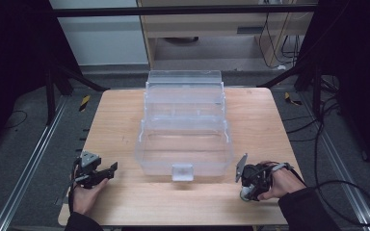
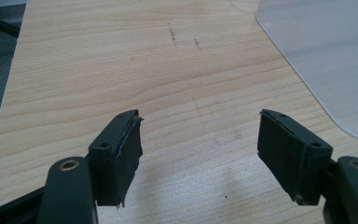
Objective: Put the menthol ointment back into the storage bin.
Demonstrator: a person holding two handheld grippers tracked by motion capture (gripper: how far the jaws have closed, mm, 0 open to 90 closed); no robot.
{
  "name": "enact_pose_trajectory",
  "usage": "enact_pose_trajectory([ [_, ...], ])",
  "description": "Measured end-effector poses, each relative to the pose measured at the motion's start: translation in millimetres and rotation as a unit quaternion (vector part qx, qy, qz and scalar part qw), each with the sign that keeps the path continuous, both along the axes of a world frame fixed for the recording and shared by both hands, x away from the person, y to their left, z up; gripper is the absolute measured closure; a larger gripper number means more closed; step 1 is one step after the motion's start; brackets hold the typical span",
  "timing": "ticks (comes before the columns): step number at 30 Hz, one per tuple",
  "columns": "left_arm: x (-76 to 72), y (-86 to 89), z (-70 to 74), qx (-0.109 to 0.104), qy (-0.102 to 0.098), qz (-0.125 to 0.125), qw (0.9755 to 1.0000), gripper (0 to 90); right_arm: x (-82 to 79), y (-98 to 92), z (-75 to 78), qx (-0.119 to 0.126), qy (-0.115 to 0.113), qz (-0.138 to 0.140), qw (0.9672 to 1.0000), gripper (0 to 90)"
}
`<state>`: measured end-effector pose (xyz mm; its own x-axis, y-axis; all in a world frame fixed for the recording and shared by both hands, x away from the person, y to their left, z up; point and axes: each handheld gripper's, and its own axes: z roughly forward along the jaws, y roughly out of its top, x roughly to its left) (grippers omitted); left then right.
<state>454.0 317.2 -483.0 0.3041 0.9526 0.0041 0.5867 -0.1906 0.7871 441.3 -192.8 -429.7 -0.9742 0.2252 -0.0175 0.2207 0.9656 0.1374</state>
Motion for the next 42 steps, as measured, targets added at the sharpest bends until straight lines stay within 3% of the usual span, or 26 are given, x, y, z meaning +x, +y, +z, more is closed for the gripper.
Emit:
enact_pose_trajectory([
  [11, 0.0, -0.1, 0.0, 0.0, 0.0, -0.001, 1.0, 29.9, 1.5, -0.6, 17.8, 0.002, -0.002, -0.009, 1.0, 50.1],
  [17, 0.0, -0.2, 0.0, 0.0, 0.0, -0.001, 1.0, 30.0, 5.7, -2.8, 35.4, 0.008, -0.006, -0.019, 0.9998, 50.2],
  [42, 0.1, -0.3, -0.2, 0.001, 0.002, -0.001, 1.0, 30.0, 21.1, 4.3, 87.1, 0.017, -0.017, -0.024, 0.9994, 50.3],
])
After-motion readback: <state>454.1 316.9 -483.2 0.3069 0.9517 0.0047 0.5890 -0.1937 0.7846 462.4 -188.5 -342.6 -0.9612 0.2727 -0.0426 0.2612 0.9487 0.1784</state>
